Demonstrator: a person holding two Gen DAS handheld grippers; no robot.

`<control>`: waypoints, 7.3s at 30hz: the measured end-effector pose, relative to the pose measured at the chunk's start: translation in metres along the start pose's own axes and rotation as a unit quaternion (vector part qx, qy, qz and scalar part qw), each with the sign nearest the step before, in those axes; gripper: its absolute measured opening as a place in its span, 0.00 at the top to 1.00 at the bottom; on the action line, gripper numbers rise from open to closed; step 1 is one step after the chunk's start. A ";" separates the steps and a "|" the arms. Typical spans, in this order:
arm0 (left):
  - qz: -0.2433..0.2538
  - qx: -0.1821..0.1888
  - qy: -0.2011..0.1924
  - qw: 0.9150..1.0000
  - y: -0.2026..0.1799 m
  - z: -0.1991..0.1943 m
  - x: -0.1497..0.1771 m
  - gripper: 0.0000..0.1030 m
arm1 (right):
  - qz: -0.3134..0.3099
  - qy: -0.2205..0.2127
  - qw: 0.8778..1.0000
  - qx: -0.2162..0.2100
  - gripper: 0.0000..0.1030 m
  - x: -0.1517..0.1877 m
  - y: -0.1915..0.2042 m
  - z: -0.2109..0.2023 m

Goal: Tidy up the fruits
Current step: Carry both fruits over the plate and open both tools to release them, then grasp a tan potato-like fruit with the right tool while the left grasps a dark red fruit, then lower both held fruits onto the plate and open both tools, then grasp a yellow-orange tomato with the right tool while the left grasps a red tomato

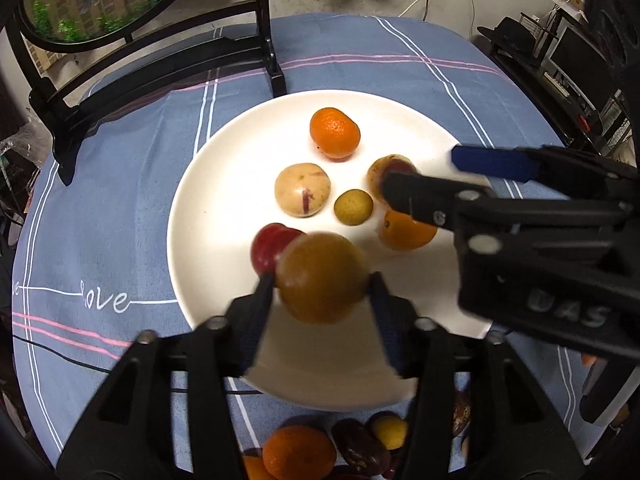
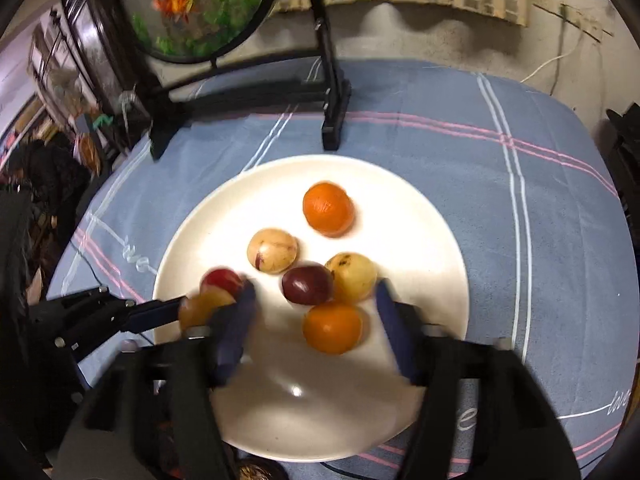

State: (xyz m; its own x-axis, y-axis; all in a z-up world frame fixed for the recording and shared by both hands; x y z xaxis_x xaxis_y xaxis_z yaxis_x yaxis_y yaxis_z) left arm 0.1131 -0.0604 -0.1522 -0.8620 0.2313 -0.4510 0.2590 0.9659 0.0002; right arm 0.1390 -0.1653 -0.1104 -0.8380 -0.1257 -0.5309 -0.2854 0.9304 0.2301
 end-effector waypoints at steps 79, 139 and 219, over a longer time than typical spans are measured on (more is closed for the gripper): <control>0.123 0.006 0.043 0.991 -0.030 -0.028 0.151 0.56 | 0.027 0.074 0.997 0.018 0.61 0.202 0.025 -0.067; -0.015 0.051 -0.026 0.998 0.024 -0.080 0.043 0.60 | -0.022 0.052 0.998 0.001 0.59 0.116 0.015 -0.041; -0.080 0.023 0.035 0.996 0.036 -0.064 0.187 0.23 | -0.097 0.072 0.990 0.076 0.58 0.192 0.008 -0.039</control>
State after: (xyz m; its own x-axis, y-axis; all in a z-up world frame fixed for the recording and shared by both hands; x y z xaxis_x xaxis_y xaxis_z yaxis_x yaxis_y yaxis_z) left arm -0.0671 0.0251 -0.1791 -0.9215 0.0838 -0.3792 0.1343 0.9850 -0.1087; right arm -0.0421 -0.1956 -0.1782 -0.8350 -0.3448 -0.4288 -0.3833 0.9236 0.0037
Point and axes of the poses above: each gripper's, at about its wrist camera, not at the fingertips, and z roughly the way its jaws point, y to its left, x to its underside, the point moved 4 cm from there along z, roughly the way its jaws point, and after that the axes turned 2 degrees about z, right-handed, at the moved point
